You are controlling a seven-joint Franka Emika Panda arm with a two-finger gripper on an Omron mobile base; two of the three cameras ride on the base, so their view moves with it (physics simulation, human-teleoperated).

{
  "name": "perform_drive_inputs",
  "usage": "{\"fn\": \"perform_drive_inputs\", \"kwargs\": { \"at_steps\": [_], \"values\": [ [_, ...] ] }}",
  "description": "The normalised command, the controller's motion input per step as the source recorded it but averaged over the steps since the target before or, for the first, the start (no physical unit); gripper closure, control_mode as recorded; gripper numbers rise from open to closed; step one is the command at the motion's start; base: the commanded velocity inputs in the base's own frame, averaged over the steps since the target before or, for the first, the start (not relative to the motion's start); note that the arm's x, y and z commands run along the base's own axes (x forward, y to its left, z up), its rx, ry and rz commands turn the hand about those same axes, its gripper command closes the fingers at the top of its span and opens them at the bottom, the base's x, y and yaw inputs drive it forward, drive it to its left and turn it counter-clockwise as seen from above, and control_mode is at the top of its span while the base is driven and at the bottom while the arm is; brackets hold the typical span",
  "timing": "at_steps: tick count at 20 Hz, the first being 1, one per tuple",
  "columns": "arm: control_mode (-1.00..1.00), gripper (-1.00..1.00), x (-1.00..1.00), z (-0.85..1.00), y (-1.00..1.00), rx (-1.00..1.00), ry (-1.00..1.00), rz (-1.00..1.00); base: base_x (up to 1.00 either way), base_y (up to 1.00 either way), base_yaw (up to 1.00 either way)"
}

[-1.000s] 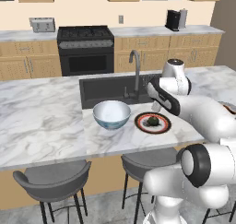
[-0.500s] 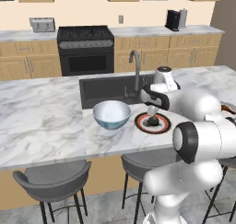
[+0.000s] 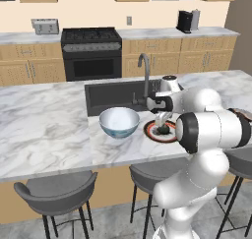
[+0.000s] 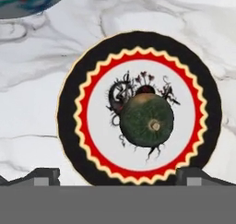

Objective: Pick the chicken drumstick and squash from their plates and place them in the bowl. Then put the bowl in the fridge.

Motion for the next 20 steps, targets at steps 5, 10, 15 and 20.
{"fn": "perform_drive_inputs", "kwargs": {
  "at_steps": [5, 10, 15, 20],
  "values": [
    [-1.0, -1.0, 0.17, -0.36, -0.1, -0.04, 0.08, 0.0, 0.0, 0.0, 0.0],
    [-1.0, -1.0, 0.3, -0.33, -0.03, -0.02, 0.02, 0.0, 0.0, 0.0, 0.0],
    [-1.0, -1.0, 0.25, -0.28, -0.03, 0.0, 0.0, 0.0, 0.0, 0.0, 0.0],
    [-1.0, -1.0, 0.11, -0.25, -0.08, 0.0, 0.03, 0.0, 0.0, 0.0, 0.0]
  ]
}}
